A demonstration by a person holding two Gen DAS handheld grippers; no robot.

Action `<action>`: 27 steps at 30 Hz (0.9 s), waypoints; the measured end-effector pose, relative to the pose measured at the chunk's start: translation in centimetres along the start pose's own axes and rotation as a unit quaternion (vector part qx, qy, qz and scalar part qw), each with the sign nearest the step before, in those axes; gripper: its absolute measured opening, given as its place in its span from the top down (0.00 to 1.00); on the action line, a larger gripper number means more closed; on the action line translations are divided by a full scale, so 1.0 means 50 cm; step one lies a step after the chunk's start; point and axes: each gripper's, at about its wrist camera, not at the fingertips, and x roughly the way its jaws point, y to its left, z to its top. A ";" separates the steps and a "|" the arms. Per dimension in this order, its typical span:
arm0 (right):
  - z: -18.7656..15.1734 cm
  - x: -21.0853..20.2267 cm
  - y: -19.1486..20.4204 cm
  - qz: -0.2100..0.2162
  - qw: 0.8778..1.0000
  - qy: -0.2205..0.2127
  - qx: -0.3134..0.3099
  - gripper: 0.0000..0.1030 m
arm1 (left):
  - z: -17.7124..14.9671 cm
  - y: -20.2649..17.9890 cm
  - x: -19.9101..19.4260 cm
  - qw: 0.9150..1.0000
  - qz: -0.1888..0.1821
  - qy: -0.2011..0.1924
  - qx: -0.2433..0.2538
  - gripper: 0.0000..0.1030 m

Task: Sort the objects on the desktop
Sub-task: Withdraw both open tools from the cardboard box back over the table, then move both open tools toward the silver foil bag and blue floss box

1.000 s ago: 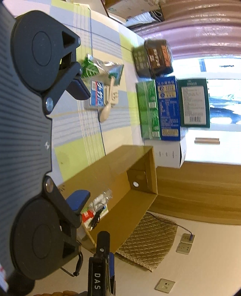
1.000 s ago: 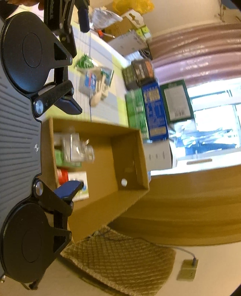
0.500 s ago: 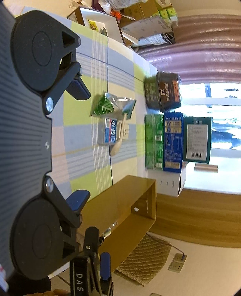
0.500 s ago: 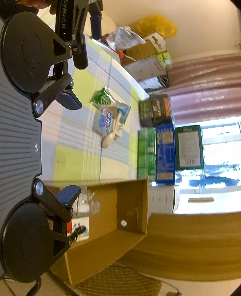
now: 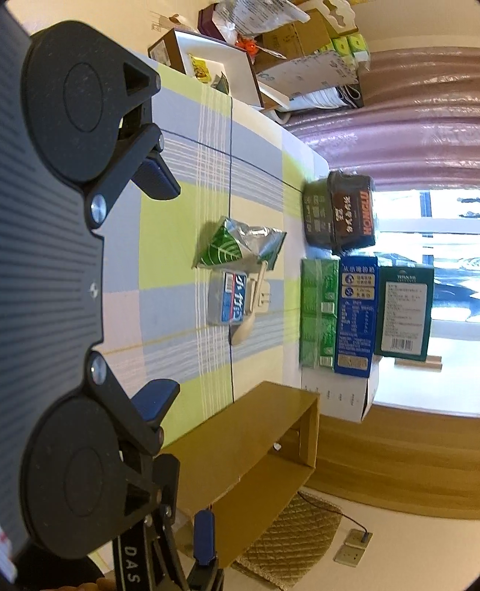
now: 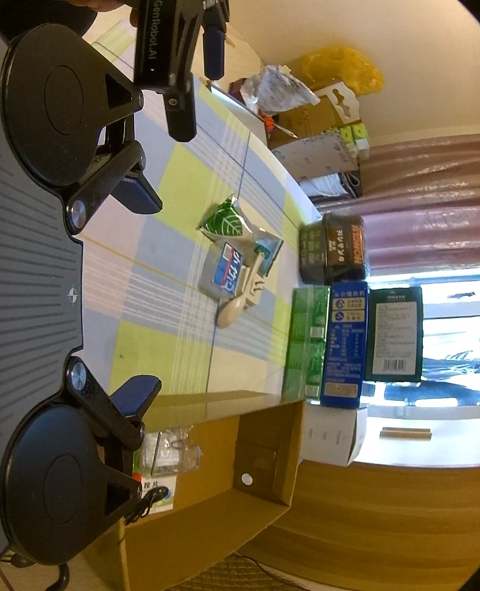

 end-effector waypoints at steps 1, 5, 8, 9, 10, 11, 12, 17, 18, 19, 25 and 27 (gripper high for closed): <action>0.000 0.004 0.002 0.001 1.000 0.001 -0.002 0.10 | 0.000 0.005 0.004 1.000 0.002 0.001 0.000 0.02; -0.001 0.029 0.007 0.004 1.000 0.008 -0.007 0.09 | 0.004 0.024 0.025 1.000 0.007 0.004 0.004 0.02; 0.000 0.051 0.006 0.005 1.000 0.013 -0.008 0.09 | 0.012 0.040 0.048 1.000 0.014 0.005 0.015 0.02; 0.001 0.059 0.007 0.006 1.000 0.015 -0.008 0.09 | 0.014 0.045 0.057 1.000 0.016 0.005 0.020 0.02; 0.003 0.068 0.007 0.006 1.000 0.016 -0.009 0.09 | 0.017 0.051 0.067 0.999 0.022 0.005 0.024 0.02; 0.005 0.079 0.006 0.007 1.000 0.017 -0.009 0.09 | 0.020 0.056 0.078 0.999 0.026 0.006 0.026 0.02; 0.008 0.089 0.006 0.008 1.000 0.019 -0.009 0.09 | 0.023 0.064 0.090 0.999 0.028 0.007 0.029 0.02; 0.023 0.155 0.006 0.013 1.000 0.024 -0.008 0.09 | 0.034 0.107 0.160 0.999 0.030 0.014 0.030 0.02; 0.027 0.169 0.005 0.013 1.000 0.026 -0.006 0.09 | 0.036 0.112 0.174 0.999 0.030 0.015 0.032 0.02; 0.031 0.185 0.005 0.013 1.000 0.027 -0.004 0.09 | 0.039 0.118 0.194 0.999 0.030 0.017 0.037 0.02; 0.050 0.285 -0.006 0.013 0.999 0.030 0.022 0.09 | 0.055 0.156 0.285 0.998 0.033 0.027 0.035 0.02; 0.055 0.319 -0.010 0.006 0.999 0.038 0.034 0.09 | 0.062 0.169 0.314 0.998 0.033 0.030 0.032 0.02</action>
